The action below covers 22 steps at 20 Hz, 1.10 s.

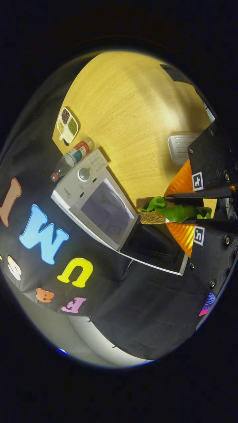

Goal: Open the microwave, put the food inside, and close the microwave door.

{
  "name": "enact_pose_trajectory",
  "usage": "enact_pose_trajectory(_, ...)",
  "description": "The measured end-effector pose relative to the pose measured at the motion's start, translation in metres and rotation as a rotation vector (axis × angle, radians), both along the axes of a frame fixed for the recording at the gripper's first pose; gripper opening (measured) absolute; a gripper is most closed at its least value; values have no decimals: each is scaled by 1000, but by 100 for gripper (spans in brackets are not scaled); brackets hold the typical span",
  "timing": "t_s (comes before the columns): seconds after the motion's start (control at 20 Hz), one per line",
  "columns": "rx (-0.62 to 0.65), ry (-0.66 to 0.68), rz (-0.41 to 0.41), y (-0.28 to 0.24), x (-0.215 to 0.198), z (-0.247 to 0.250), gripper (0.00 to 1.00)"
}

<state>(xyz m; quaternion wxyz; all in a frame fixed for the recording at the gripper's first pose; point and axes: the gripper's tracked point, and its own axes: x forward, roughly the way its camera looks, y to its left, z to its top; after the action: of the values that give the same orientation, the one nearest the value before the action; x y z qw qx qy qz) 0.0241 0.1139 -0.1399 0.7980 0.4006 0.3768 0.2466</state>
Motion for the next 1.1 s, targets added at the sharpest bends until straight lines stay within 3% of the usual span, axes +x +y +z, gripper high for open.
enact_pose_trajectory(0.35,42,-50,-40,58,49,5,24)
enact_pose_trajectory(1.1,145,-94,-311,118,187,-32,24)
